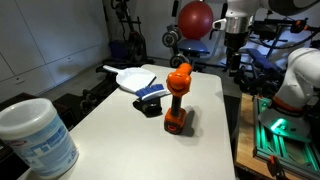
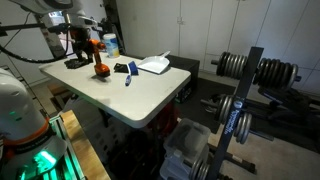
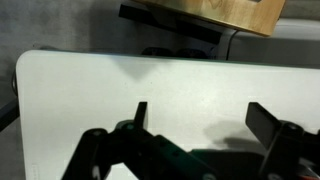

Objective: Slide the drill a little forward on the table

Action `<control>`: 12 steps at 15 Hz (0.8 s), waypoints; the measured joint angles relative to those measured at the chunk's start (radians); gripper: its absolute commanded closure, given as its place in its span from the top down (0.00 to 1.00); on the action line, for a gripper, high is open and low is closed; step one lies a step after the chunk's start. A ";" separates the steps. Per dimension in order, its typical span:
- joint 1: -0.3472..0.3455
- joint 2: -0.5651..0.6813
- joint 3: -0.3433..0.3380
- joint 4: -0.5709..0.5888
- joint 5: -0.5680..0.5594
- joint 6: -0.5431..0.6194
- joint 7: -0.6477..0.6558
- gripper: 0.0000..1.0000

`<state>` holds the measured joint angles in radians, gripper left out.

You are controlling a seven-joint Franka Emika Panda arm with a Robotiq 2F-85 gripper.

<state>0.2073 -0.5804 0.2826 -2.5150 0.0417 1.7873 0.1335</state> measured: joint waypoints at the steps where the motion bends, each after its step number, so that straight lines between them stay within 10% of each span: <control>1: 0.003 0.007 0.013 -0.001 -0.002 0.032 0.003 1.00; 12: 0.032 0.157 0.178 -0.049 -0.116 0.495 0.164 1.00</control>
<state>0.2393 -0.4237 0.4602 -2.5643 -0.0746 2.2822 0.2974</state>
